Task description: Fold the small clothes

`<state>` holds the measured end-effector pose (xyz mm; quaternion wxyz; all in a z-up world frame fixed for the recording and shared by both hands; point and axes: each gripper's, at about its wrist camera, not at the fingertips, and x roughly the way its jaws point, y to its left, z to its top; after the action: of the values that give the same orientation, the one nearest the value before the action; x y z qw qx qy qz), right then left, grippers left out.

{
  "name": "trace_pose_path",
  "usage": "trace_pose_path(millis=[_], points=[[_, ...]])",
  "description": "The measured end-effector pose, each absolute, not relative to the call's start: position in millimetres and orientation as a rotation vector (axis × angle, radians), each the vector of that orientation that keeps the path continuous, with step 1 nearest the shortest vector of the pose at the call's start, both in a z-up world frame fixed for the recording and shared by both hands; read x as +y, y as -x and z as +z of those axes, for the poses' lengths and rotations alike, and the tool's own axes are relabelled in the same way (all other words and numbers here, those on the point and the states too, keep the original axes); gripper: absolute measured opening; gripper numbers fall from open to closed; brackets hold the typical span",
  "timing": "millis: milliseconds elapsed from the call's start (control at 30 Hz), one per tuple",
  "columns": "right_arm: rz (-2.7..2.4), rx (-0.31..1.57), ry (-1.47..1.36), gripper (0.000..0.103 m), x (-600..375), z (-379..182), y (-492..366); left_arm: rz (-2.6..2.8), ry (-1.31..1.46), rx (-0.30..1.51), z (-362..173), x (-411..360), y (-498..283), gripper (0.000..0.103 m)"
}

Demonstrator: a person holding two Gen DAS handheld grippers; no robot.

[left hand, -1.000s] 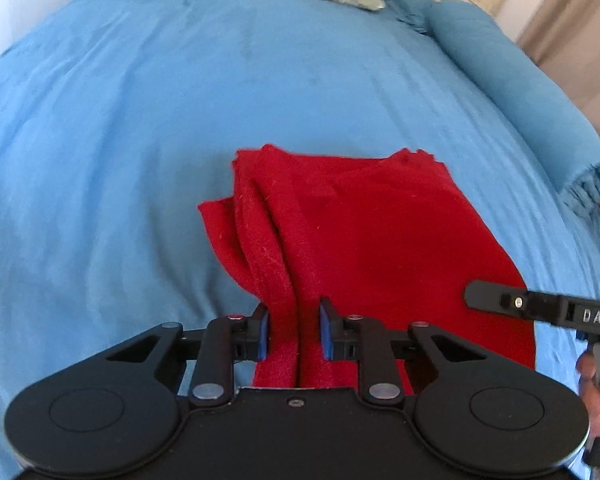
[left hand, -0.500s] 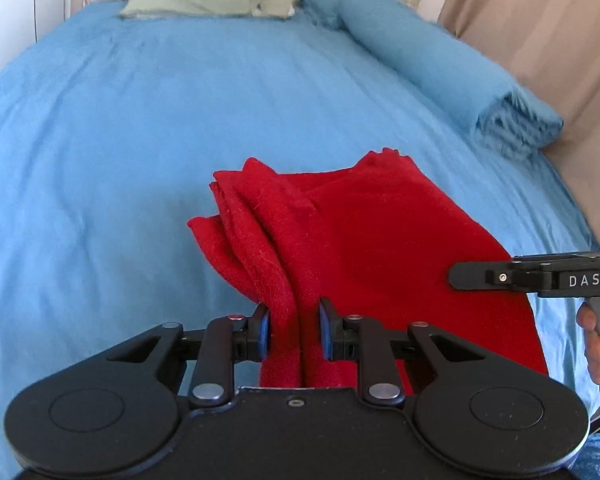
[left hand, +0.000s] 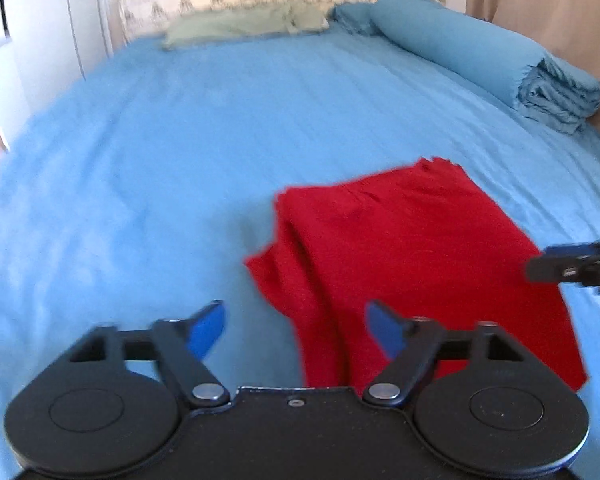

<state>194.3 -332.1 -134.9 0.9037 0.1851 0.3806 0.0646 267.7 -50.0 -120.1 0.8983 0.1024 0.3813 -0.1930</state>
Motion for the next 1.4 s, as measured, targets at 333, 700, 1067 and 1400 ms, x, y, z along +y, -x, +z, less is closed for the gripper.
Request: trace_pose_path(millis=[333, 700, 1067, 1400], points=[[0.018, 0.814, -0.239, 0.102, -315, -152, -189, -0.301, -0.242, 0.909, -157, -43, -279, 0.086], [0.013, 0.704, -0.202, 0.102, -305, -74, -156, -0.276, -0.159, 0.812, -51, -24, -237, 0.089], [-0.170, 0.703, -0.123, 0.103, -266, 66, -39, -0.170, -0.067, 0.782, 48, 19, -103, 0.103], [-0.184, 0.776, -0.156, 0.103, -221, 66, 44, -0.173, -0.119, 0.788, 46, 22, -36, 0.103]])
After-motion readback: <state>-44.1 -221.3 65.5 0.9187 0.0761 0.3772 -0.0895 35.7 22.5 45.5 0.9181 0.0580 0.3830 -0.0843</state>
